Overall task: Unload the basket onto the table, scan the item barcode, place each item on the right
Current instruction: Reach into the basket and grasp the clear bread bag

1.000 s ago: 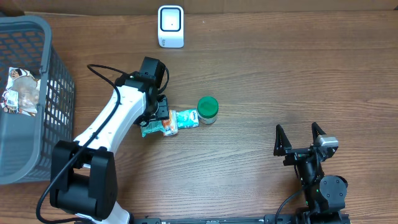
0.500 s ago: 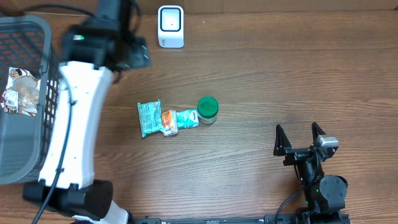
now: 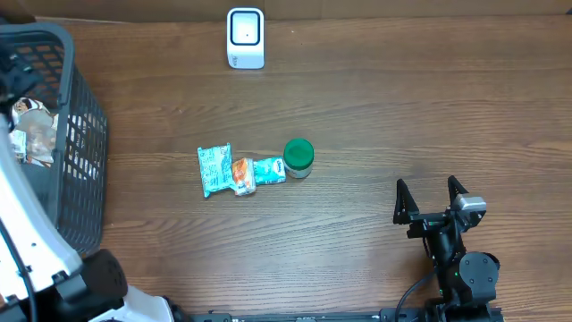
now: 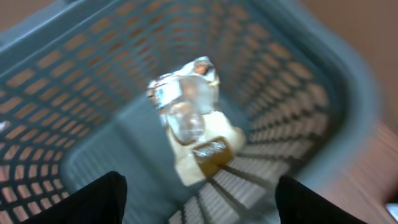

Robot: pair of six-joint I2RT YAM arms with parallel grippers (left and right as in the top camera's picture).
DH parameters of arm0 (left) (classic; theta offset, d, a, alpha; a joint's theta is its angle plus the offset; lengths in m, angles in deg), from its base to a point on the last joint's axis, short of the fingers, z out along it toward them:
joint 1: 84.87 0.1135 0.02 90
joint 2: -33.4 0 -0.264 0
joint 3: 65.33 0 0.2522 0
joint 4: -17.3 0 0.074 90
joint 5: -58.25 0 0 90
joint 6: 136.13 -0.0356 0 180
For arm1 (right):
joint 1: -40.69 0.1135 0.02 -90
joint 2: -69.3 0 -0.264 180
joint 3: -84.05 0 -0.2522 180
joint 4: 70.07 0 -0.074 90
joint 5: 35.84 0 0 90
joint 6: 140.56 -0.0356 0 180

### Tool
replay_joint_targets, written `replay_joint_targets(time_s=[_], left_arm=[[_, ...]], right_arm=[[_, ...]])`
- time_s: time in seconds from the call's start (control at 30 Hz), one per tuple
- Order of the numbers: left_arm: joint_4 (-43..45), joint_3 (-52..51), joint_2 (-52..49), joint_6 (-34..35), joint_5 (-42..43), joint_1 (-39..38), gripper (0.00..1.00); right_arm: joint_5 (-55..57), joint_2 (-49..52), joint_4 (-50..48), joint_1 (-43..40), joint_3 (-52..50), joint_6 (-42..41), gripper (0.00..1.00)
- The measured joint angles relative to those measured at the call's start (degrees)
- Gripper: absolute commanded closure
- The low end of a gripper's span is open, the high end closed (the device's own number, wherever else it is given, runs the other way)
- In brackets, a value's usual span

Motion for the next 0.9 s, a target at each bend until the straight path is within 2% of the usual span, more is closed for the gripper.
replay_joint_targets(time_s=[0.23, 0.6, 0.9], left_arm=[[8.0, -8.4, -6.0, -0.2, 3.8, 6.3, 0.19], [19.7, -9.4, -22.8, -2.9, 5.4, 4.6, 0.09], [21.6, -9.5, -29.8, -3.1, 5.7, 3.0, 0.11]], right_arm=[[0.0, 0.0, 0.0, 0.0, 0.0, 0.0, 0.0], [0.0, 0.0, 0.0, 0.0, 0.0, 0.0, 0.0], [0.0, 0.0, 0.0, 0.0, 0.0, 0.0, 0.0]])
